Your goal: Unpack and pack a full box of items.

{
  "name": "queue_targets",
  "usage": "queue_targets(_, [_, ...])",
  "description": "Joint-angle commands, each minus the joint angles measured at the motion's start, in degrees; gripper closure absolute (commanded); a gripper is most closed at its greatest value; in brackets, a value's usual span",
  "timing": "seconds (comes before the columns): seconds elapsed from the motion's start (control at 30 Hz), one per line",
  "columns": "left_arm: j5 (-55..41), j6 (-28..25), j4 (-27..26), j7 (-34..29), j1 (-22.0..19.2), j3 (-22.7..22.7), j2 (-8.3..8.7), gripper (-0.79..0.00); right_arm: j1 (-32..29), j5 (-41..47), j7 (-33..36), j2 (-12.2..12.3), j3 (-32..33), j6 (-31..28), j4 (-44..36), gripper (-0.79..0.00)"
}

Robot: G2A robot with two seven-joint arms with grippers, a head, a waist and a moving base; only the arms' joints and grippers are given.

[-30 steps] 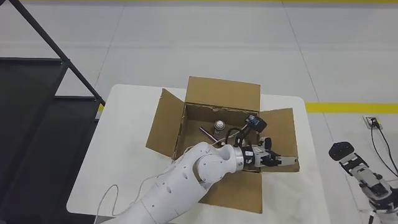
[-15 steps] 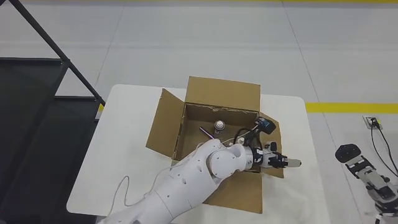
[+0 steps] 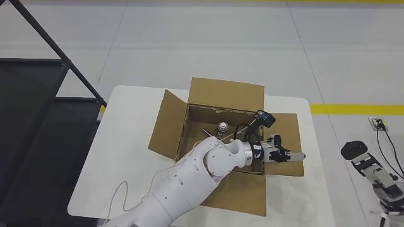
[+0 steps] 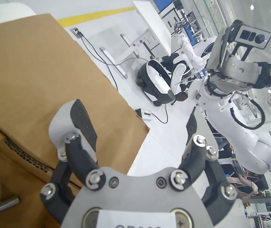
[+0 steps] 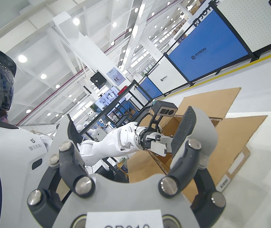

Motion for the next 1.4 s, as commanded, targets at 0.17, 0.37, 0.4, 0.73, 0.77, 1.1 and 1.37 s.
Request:
queue_targets(0.17, [6.59,2.06,-15.27,-0.39,8.63,-11.19,5.00,-0.785,2.72,-5.44,-0.98,0.06,-1.73,4.40,-4.60,-0.785])
queue_targets(0.37, [12.18,4.92,-32.80,-3.11,20.69,-23.48,9.13,-0.785,7.53,-15.60,-1.46,0.08,-6.43,11.11,-8.02,-0.785])
queue_targets(0.4, [12.85,5.23,-35.42,-3.52,22.70,-25.52,9.68,-0.785,8.55,-18.15,-1.03,0.08,-7.85,12.16,-8.67,-0.785])
queue_targets(0.73, [12.81,4.61,-51.18,-3.98,39.05,-41.86,13.08,-0.785,21.11,-42.57,-2.54,-0.92,-24.50,23.65,-7.91,-0.785])
queue_targets(0.77, [12.35,4.34,-52.06,-3.75,40.31,-42.91,13.27,-0.785,22.26,-43.79,-3.08,-1.11,-26.00,24.80,-7.39,-0.785])
queue_targets(1.1, [11.99,3.11,-54.73,-2.05,44.18,-46.33,13.84,-0.785,22.95,-44.38,-3.47,-1.21,-26.82,25.36,-7.04,-0.785])
queue_targets(1.37, [11.73,3.41,-54.68,-1.80,44.34,-46.19,13.86,-0.785,24.83,-56.88,-2.78,-1.33,-30.23,32.11,-10.96,-0.785])
